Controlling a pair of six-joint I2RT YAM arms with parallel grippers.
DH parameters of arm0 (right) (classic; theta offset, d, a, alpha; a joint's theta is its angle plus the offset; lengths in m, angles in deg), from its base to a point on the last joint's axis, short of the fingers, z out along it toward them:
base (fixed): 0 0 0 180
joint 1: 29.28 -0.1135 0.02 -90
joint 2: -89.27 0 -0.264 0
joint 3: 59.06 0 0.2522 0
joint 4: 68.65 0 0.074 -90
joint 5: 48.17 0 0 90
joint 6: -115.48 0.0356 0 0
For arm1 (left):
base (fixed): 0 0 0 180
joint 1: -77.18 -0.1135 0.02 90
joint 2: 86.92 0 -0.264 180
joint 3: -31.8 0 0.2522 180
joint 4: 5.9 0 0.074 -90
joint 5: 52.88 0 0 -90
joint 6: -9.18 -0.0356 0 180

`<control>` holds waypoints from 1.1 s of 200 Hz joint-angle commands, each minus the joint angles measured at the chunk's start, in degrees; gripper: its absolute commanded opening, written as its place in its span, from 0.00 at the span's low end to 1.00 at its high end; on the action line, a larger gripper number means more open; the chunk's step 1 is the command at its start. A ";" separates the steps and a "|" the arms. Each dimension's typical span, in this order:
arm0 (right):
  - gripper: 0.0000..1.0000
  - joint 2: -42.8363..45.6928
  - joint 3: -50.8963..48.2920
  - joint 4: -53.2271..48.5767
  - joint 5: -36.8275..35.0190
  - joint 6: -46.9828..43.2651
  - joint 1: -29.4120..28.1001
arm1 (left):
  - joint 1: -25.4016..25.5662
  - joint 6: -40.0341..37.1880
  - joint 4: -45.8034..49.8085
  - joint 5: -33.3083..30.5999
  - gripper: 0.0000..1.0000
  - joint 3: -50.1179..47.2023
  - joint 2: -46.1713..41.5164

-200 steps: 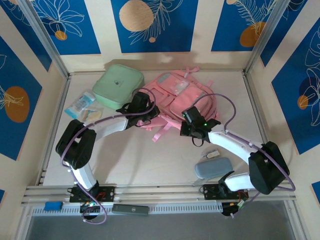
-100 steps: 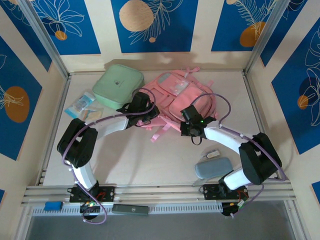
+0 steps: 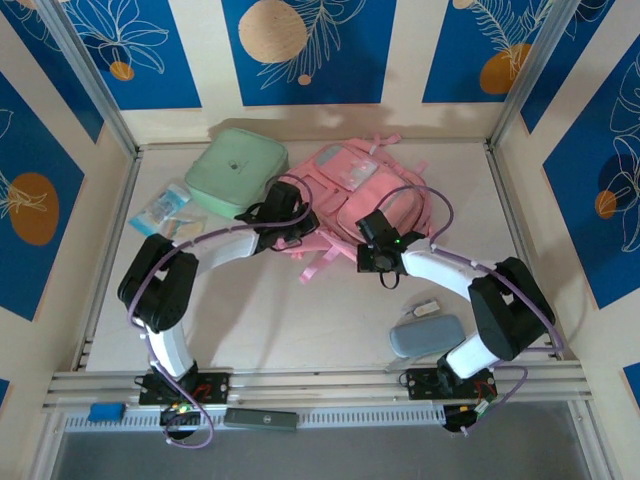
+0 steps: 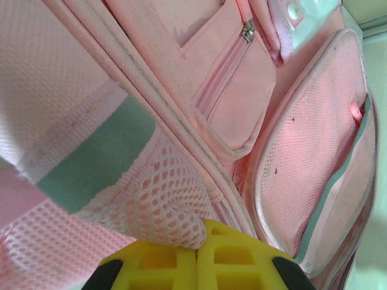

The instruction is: Pack the student bag

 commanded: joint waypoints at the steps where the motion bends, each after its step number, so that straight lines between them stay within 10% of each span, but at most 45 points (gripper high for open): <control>1: 0.00 3.26 1.64 -5.65 1.35 -1.28 -0.70 | -1.94 -2.32 -2.64 2.49 0.00 6.60 3.18; 25: 0.00 4.32 3.51 -6.33 7.32 -0.30 -1.70 | -3.03 -4.34 2.29 3.46 0.06 14.44 8.11; 54: 0.00 1.61 5.79 -5.96 7.68 2.44 -0.76 | -4.56 -6.88 5.99 4.44 0.36 18.27 9.21; 109: 0.00 -0.41 7.70 -3.80 8.12 3.98 0.00 | 0.25 4.74 -8.63 5.94 0.61 -4.19 -3.49; 167: 0.00 0.51 6.00 -3.43 7.58 4.11 0.01 | 8.82 22.46 -25.26 0.65 0.67 -9.31 1.53; 220: 0.00 0.84 6.04 -3.41 6.37 4.46 -0.69 | 10.91 21.55 -20.60 -5.40 0.42 -3.82 5.93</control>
